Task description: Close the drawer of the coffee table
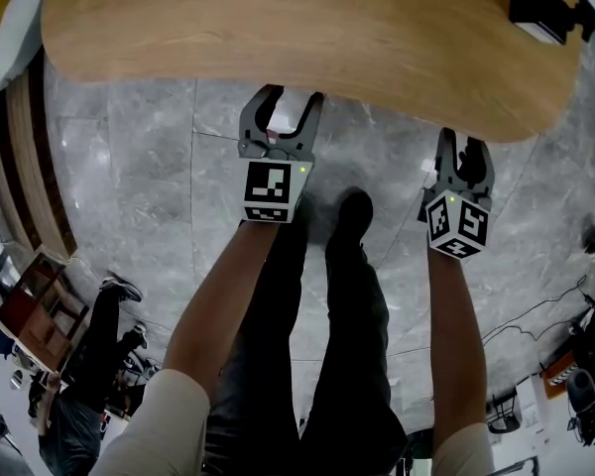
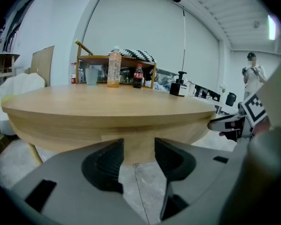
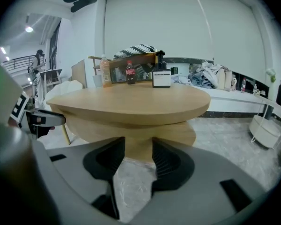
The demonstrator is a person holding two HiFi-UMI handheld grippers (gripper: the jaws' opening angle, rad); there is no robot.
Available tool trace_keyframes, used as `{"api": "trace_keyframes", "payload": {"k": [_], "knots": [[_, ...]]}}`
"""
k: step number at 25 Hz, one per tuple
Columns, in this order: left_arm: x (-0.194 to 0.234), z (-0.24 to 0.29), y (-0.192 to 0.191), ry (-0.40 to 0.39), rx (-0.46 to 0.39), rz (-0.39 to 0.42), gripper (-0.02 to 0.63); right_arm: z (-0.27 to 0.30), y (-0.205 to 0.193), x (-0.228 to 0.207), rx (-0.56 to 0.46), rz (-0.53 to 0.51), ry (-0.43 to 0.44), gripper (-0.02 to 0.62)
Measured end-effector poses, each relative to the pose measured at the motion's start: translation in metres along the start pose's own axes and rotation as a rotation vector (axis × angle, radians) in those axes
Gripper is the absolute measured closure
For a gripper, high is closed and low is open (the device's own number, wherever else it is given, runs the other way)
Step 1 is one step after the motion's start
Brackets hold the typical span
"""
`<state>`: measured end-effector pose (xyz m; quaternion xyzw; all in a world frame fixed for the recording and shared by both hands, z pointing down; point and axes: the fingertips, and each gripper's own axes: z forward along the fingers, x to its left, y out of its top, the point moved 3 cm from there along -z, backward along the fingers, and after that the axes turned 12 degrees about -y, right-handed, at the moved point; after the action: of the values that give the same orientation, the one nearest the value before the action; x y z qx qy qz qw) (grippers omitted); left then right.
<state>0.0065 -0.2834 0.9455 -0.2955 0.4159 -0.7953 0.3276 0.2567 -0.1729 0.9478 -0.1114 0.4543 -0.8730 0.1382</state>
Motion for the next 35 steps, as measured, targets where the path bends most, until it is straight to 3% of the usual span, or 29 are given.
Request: {"api": "trace_keyframes", "payload": {"k": [9,23,35], "knots": [[0.005,0.009,0.004,-0.031,-0.019,0.093,0.396,0.012,0.005,-0.001,-0.042,-0.049,-0.001,0.397],[0.01,0.015,0.007,-0.031,-0.044,0.171,0.39,0.02,0.009,0.0,-0.09,-0.114,0.002,0.397],[0.007,-0.031,0.005,-0.018,0.02,0.104,0.385,-0.015,0.013,0.007,0.031,-0.167,0.058,0.385]]}}
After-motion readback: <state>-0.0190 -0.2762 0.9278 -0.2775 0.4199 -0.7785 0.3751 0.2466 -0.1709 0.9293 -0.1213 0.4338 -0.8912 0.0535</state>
